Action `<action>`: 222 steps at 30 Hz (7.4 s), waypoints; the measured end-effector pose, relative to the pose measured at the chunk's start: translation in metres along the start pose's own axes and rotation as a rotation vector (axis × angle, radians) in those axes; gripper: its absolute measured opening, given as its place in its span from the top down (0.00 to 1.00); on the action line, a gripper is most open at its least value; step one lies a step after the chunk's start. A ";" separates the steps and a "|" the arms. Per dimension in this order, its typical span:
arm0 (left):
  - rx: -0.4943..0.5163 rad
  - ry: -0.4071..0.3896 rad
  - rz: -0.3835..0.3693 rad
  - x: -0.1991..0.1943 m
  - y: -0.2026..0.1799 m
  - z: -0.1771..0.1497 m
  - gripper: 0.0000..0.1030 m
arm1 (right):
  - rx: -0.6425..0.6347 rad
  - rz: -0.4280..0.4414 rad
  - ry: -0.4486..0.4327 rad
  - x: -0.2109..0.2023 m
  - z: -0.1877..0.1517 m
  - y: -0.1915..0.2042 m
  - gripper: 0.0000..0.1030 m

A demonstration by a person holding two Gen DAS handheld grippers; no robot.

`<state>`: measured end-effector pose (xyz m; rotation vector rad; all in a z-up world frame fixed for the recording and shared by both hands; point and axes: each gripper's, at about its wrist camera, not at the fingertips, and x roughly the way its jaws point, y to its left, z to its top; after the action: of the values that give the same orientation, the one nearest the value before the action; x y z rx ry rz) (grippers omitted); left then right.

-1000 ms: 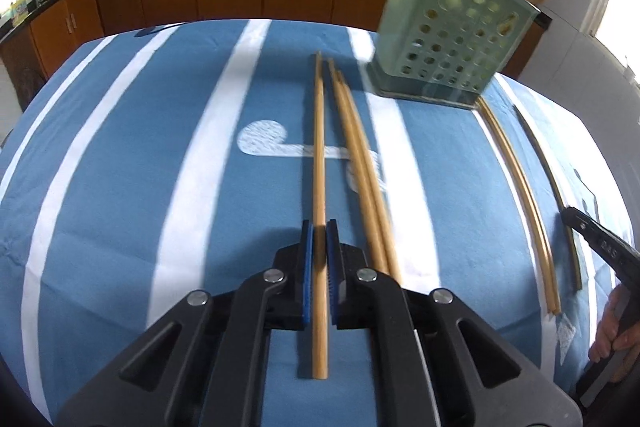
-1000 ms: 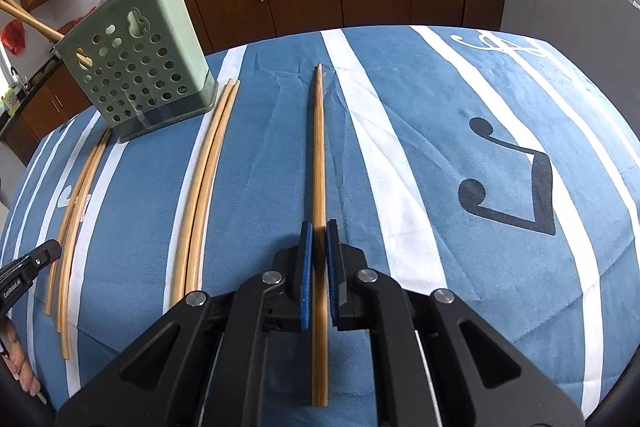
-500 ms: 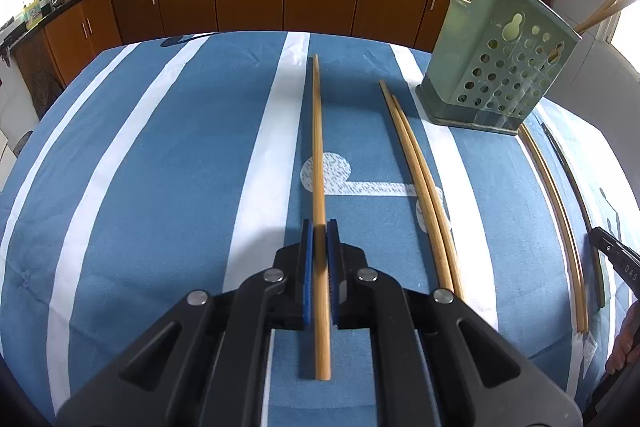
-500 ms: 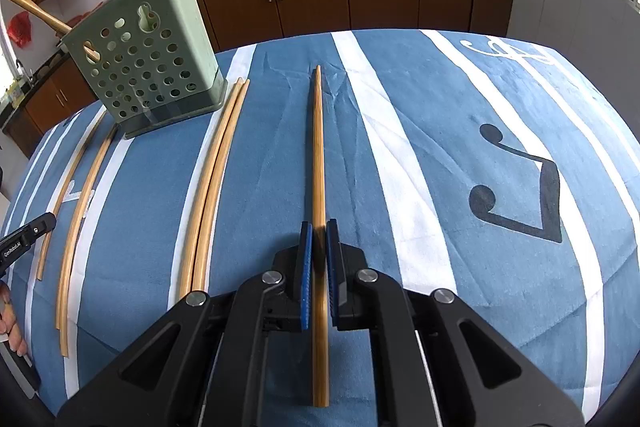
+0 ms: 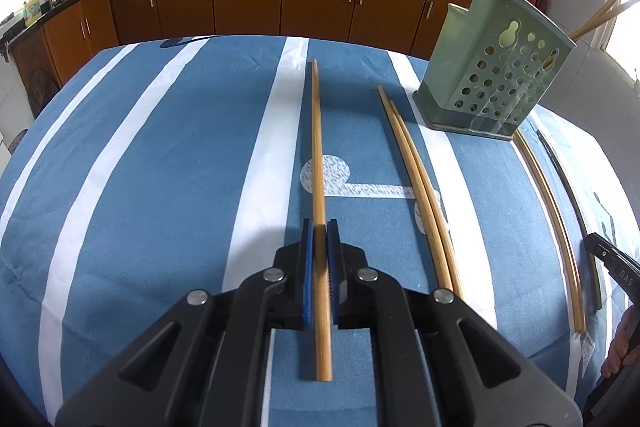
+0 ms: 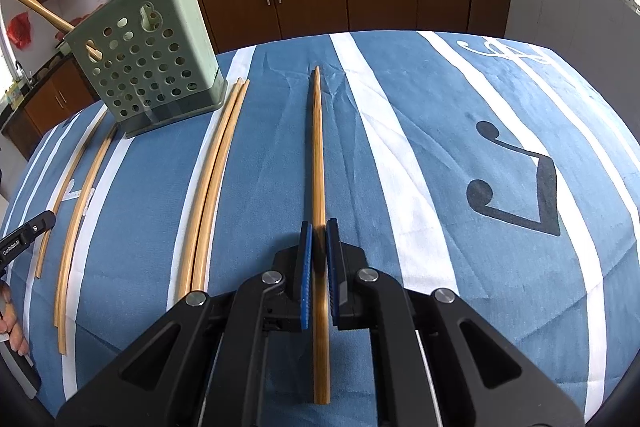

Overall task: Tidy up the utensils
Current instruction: 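Hold the grasped chopsticks on the table with both tools, then lift both held chopsticks upright and carry them above the green holder, then lower the chopsticks into the holder and open both tools, then grasp a chopstick with the left tool while the right tool grasps another, then lift both chopsticks upright and carry them above the green holder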

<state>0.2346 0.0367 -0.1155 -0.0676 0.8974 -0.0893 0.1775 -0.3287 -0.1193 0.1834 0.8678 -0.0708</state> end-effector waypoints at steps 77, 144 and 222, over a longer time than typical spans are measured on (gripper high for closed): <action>0.035 -0.512 -0.214 -0.230 -0.033 0.116 0.93 | 0.009 0.280 -0.522 -0.196 0.114 0.014 0.93; -0.061 -0.131 -0.081 -0.080 0.008 0.015 0.81 | -0.065 0.169 0.093 0.003 0.005 0.055 0.86; -0.001 0.013 -0.010 -0.009 0.021 -0.006 0.90 | -0.024 -0.019 -0.003 -0.004 -0.009 0.004 0.92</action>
<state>0.2248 0.0586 -0.1142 -0.0722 0.9105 -0.0986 0.1688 -0.3236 -0.1209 0.1531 0.8675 -0.0781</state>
